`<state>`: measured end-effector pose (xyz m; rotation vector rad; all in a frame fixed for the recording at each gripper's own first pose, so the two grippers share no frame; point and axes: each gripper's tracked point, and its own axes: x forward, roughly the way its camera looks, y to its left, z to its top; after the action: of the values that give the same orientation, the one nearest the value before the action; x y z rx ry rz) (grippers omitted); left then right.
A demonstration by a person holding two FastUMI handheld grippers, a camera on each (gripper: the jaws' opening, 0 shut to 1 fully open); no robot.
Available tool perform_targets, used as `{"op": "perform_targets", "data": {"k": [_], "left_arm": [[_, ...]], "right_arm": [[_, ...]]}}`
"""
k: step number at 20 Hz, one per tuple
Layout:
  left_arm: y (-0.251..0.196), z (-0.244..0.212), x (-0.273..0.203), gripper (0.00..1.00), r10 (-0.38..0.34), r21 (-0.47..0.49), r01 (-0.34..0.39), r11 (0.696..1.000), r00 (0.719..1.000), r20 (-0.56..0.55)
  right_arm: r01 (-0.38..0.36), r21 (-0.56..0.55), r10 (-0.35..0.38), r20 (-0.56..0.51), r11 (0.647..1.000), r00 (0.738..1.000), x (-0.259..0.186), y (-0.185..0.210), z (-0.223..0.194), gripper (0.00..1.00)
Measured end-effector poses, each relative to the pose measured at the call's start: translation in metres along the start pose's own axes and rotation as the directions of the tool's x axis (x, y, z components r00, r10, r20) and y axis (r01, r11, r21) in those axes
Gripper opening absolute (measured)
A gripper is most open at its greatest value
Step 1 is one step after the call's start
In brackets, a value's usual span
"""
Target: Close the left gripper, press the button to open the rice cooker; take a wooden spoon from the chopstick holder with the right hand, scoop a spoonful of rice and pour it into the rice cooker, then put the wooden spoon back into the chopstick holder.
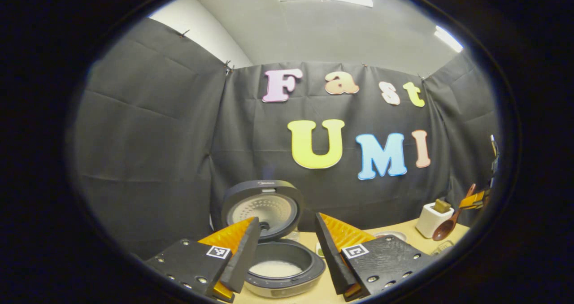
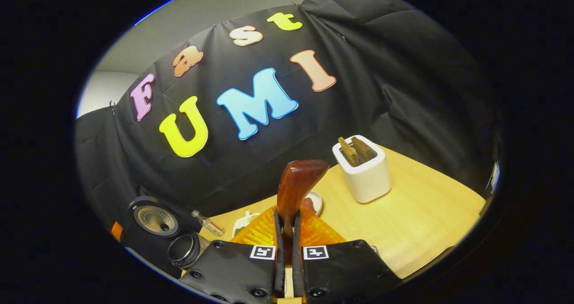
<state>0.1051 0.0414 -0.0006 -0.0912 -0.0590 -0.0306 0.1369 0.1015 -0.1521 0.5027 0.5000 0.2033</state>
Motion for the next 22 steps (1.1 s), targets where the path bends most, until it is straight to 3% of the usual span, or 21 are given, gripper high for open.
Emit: {"op": "perform_targets", "data": {"k": [12, 16, 22], "left_arm": [[-0.047, 0.004, 0.002, 0.74, -0.041, 0.038, 0.041, 0.998, 0.999, -0.008], [-0.045, 0.008, 0.000, 0.74, -0.025, 0.046, 0.025, 0.999, 1.000, -0.005], [-0.035, 0.009, -0.005, 0.74, 0.010, 0.061, -0.010, 0.998, 1.000, -0.007]], "right_arm": [[0.119, -0.089, -0.125, -0.065, 0.989, 0.990, -0.021, -0.079, -0.038, 0.08], [0.123, -0.101, -0.134, -0.117, 0.987, 0.984, -0.015, -0.089, -0.069, 0.05], [0.120, -0.100, -0.136, -0.170, 0.988, 0.976, -0.007, -0.094, -0.096, 0.10]]}}
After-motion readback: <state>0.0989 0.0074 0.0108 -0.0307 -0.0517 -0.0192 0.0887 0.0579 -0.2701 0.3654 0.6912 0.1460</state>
